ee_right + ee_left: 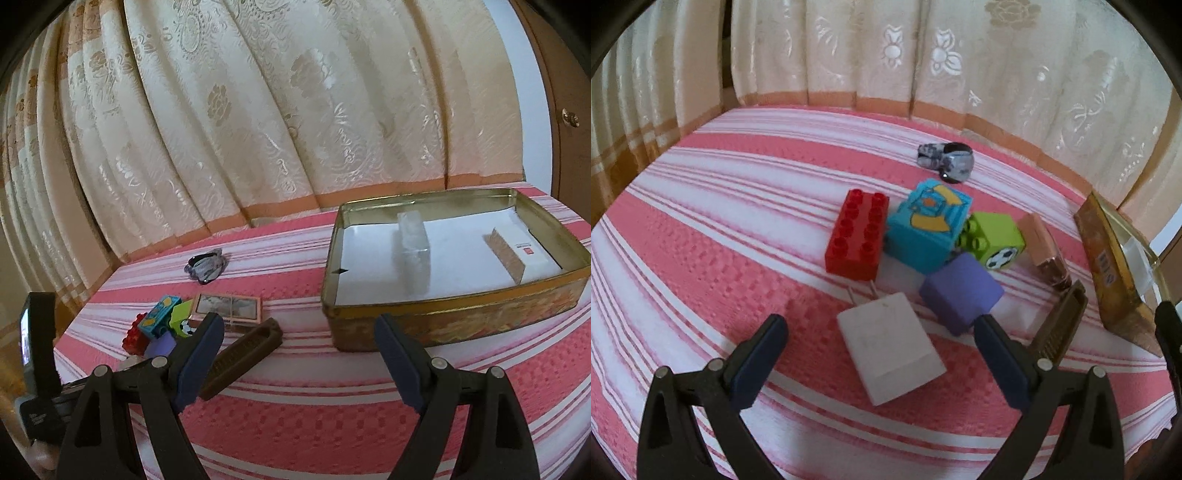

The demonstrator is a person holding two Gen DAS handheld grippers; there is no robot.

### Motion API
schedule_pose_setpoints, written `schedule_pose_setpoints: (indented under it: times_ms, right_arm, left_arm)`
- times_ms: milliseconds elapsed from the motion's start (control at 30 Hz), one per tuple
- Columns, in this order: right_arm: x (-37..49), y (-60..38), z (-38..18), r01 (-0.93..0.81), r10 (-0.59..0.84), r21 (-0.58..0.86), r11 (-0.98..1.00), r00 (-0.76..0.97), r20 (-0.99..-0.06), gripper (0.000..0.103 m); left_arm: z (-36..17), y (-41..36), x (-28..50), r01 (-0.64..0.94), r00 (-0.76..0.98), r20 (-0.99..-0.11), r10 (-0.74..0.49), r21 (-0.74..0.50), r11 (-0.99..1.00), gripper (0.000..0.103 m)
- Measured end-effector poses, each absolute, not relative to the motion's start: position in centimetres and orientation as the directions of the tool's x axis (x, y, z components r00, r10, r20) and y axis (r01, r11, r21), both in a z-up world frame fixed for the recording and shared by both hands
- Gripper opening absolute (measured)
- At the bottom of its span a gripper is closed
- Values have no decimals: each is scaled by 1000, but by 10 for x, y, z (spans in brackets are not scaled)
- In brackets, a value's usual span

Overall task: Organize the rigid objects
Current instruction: 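Grasp the white charger plug with the left gripper while the right gripper grasps the brown comb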

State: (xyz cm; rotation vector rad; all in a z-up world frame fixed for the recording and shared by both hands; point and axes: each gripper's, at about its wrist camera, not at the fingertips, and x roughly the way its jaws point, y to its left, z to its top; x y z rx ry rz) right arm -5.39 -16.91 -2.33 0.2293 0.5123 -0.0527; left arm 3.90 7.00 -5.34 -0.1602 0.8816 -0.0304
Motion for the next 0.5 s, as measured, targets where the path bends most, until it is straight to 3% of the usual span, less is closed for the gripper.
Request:
schedule_pose_setpoints:
  times_ms: [100,433,500]
  right_arm:
    - [-51,-167,-25,99,20,206,974,861,-509,85]
    - [-45,-159,-31,81,53,218,973,836,-547,85]
    - [-45,-156,-31,75,54,210,975,835,-547,85]
  left_arm:
    - [-54,72,37,-48,640,-763,-86,-151,987,93]
    - [-51,96,30,-13,650,-751,-114,-161,987,47]
    - [-51,97,30,9,646,-753,-124,-154,988,47]
